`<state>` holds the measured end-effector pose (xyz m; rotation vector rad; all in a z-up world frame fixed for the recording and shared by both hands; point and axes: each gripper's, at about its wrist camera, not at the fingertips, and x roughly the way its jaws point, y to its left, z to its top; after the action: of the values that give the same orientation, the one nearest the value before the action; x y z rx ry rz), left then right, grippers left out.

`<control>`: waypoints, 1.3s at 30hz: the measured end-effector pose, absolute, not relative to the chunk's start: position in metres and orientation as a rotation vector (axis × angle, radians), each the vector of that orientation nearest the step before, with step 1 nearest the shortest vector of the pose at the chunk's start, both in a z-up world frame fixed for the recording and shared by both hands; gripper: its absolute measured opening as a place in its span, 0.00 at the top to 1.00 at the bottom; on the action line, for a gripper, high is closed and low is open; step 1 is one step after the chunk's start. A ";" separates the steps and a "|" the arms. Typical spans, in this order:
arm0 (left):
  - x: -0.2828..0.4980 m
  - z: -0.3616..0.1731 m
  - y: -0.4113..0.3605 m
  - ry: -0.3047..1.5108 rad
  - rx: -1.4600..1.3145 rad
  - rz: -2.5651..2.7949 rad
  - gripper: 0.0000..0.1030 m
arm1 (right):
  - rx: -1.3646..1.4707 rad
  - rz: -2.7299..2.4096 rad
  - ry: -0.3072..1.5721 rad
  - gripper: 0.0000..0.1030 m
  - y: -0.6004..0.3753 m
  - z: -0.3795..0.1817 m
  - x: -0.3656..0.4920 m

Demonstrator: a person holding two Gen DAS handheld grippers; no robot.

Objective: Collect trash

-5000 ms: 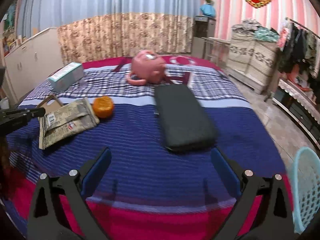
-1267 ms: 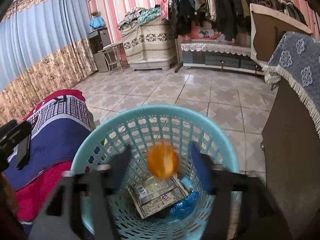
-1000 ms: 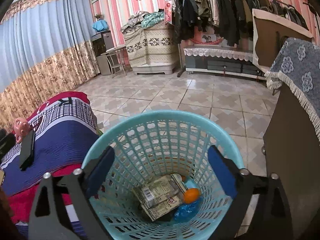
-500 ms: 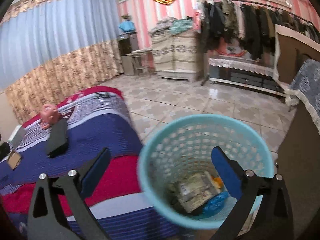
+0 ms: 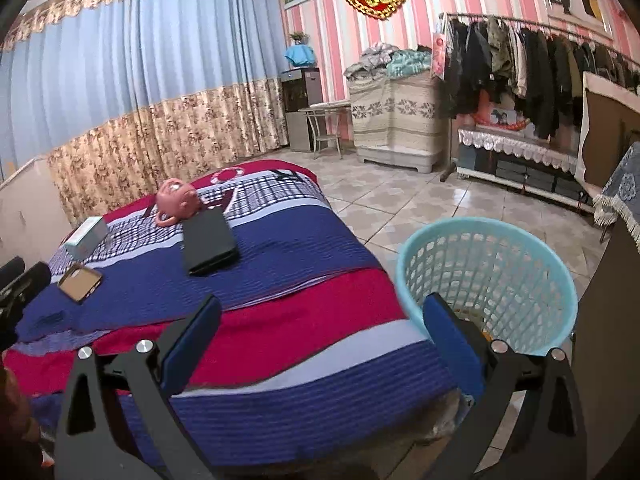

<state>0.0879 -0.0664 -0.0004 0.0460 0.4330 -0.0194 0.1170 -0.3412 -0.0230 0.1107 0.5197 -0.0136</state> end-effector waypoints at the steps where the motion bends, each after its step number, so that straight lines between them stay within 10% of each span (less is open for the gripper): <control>1: 0.086 -0.002 -0.064 0.433 0.043 -0.019 0.05 | 0.107 -0.011 0.514 0.04 -0.337 -0.022 0.113; 39: 0.057 -0.005 -0.036 0.399 -0.031 -0.033 0.05 | -0.030 0.019 0.395 0.04 -0.269 -0.001 0.071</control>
<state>0.0566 -0.0365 -0.0048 -0.0313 0.3991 -0.0330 0.0714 -0.2686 -0.0008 -0.0298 0.3953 0.0187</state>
